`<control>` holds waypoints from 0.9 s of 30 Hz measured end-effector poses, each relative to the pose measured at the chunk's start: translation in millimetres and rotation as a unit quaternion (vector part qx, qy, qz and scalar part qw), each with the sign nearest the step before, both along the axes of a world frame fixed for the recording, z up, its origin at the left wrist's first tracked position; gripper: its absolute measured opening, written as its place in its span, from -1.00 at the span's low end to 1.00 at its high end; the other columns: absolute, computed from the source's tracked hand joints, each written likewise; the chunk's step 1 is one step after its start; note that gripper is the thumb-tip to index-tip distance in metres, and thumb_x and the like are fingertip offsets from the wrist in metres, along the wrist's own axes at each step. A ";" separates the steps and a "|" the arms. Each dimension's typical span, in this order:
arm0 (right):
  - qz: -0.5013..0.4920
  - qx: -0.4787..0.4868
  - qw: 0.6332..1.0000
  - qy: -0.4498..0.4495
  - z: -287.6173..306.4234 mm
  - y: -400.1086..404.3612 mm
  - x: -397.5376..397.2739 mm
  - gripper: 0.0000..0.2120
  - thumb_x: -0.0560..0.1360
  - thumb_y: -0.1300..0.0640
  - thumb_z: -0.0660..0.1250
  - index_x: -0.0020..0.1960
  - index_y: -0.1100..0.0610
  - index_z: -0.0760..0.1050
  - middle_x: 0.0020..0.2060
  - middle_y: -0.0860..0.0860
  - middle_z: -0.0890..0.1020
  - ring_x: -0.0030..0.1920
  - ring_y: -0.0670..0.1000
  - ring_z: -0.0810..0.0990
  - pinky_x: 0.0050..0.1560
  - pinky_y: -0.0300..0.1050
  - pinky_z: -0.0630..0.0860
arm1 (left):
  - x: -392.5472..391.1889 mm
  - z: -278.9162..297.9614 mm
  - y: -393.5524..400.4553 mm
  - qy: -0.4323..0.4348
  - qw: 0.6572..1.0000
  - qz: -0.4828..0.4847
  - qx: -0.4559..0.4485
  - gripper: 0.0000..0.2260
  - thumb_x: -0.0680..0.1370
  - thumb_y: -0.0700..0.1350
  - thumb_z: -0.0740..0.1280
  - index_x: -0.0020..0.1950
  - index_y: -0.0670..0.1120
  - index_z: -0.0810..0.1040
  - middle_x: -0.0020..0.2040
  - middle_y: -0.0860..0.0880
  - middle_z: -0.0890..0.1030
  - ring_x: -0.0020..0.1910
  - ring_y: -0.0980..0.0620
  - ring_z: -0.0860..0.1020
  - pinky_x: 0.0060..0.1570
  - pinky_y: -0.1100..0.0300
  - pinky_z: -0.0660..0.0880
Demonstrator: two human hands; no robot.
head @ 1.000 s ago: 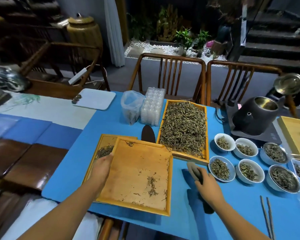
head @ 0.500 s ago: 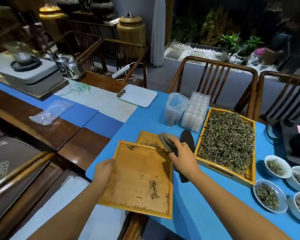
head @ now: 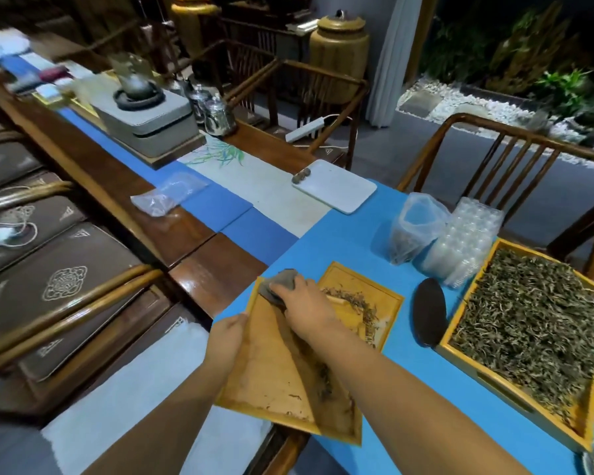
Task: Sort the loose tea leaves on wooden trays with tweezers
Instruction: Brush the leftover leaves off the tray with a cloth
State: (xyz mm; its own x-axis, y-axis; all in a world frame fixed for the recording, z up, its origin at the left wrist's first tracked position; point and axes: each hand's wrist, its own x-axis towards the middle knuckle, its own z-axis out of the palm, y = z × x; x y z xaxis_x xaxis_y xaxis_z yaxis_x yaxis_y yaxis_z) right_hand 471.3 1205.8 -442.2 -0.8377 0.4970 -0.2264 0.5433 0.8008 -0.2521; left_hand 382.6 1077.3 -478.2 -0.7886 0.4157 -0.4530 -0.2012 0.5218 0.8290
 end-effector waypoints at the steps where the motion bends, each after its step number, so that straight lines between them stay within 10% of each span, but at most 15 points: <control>1: 0.004 0.006 1.000 -0.009 -3.2 0.3 -1.4 -0.50 0.56 0.28 0.11 0.44 -0.03 0.19 0.34 0.23 0.27 0.27 0.25 0.31 0.19 0.11 0.41 | -2.4 -0.6 -1.1 0.005 1.000 0.002 -0.006 -0.76 0.56 -0.15 0.24 -0.32 -0.11 0.45 -0.36 -0.09 0.40 -0.33 0.00 0.37 -0.30 0.14 0.33; 27: -0.094 -0.049 0.994 0.001 -32.2 50.0 63.6 -0.47 0.54 0.21 0.16 0.45 -0.12 0.19 0.34 0.17 0.30 0.29 0.23 0.31 0.16 0.05 0.42 | -25.7 -6.7 -11.1 0.016 1.000 -0.005 -0.027 -0.70 0.61 -0.01 0.13 -0.17 -0.15 0.52 -0.22 -0.16 0.50 -0.19 -0.08 0.46 -0.12 0.04 0.42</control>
